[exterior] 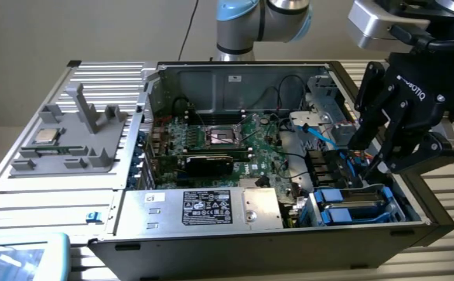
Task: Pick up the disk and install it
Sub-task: 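Insert the disk into the insertion slot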
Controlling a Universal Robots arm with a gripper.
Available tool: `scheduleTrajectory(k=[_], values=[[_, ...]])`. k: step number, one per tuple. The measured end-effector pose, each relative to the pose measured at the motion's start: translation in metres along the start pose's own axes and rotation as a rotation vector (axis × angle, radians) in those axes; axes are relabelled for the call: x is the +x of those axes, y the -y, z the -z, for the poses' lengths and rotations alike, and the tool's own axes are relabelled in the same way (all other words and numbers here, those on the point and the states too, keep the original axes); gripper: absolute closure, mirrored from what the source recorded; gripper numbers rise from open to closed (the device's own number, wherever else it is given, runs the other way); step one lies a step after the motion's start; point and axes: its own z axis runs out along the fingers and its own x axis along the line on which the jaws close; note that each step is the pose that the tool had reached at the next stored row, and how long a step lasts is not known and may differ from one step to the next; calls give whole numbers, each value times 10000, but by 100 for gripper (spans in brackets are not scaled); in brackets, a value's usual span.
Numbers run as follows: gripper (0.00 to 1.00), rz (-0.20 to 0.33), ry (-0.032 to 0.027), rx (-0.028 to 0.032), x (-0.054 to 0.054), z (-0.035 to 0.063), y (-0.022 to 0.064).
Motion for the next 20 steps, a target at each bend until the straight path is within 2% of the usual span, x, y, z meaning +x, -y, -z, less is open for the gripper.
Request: scheduleTrajectory(k=[2, 7, 10, 20], values=[[49, 0, -2, -1, -4, 5, 57], [49, 0, -2, 0, -20, 20, 278], [49, 0, -2, 0, -50, 26, 371], [49, -1, -4, 1, -217, 39, 526]])
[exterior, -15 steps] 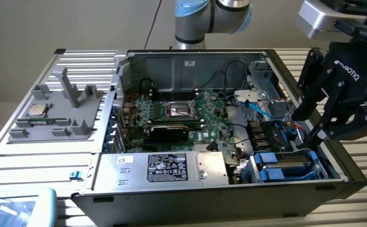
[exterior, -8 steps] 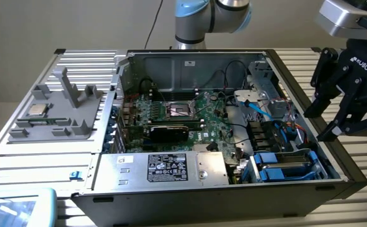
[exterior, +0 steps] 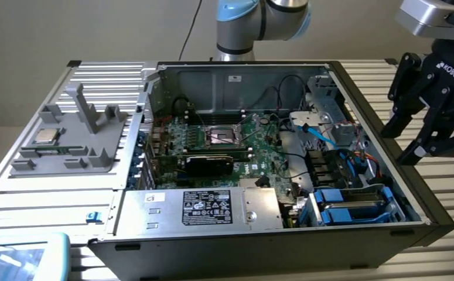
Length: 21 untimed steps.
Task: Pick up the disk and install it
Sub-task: 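Insert the disk into the insertion slot, then insert the first disk wire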
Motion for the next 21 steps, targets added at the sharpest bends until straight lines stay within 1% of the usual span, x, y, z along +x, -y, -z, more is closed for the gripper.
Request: scheduleTrajectory(k=[1, 2, 21], values=[[49, 3, 1, -28, -1, 1, 11], [49, 9, 1, -33, -1, 1, 11], [49, 134, -10, -32, -1, 1, 12]])
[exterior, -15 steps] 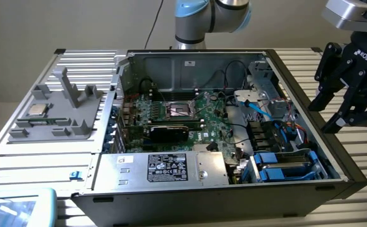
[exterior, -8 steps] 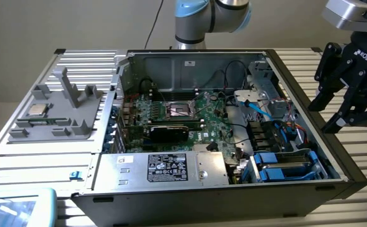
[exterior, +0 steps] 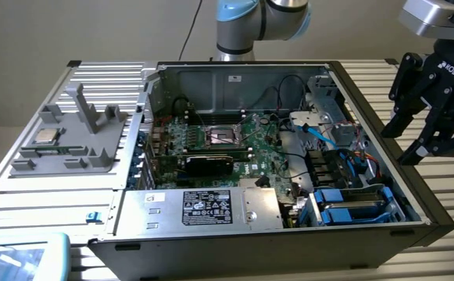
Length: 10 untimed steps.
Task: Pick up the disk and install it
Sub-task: 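Insert the first disk wire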
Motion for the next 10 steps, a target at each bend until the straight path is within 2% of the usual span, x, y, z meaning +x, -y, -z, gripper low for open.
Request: scheduleTrajectory(k=[6, 10], values=[[49, 16, 0, 0, -3, -1, 0], [49, -254, 23, 50, -8, -4, 3]])
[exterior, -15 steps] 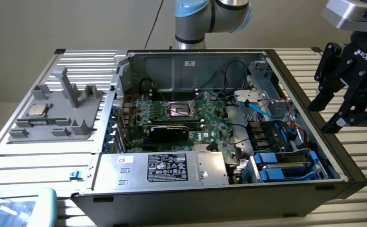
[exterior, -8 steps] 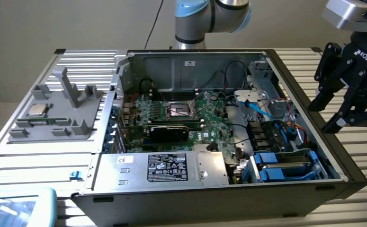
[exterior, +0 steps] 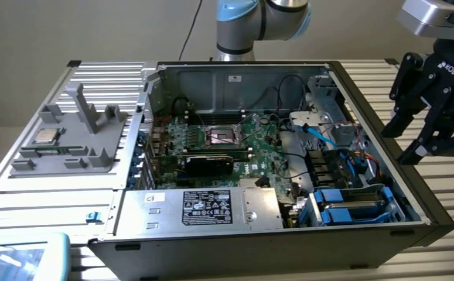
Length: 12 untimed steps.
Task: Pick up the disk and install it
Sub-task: 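Insert the first disk wire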
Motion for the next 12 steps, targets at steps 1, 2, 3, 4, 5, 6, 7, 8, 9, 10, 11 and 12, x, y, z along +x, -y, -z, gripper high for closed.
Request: scheduleTrajectory(k=[1, 2, 3, 4, 5, 6, 7, 8, 9, 10, 11, 12], values=[[49, -97, 9, 15, 0, -1, 0], [49, -207, 16, 29, 0, -3, 0], [49, -323, 25, 43, 1, -5, -1], [49, -428, 35, 59, 0, -7, 0], [49, -516, 44, 79, 0, -9, 0], [49, -589, 53, 105, 0, -11, 0], [49, -650, 65, 136, 0, -14, 0], [49, -704, 71, 172, -2, -16, 0], [49, -754, 75, 217, -3, -15, 0], [49, -801, 82, 268, -5, -16, 0], [49, -850, 92, 331, -8, -17, 0], [49, -885, 102, 403, -11, -20, -1]])
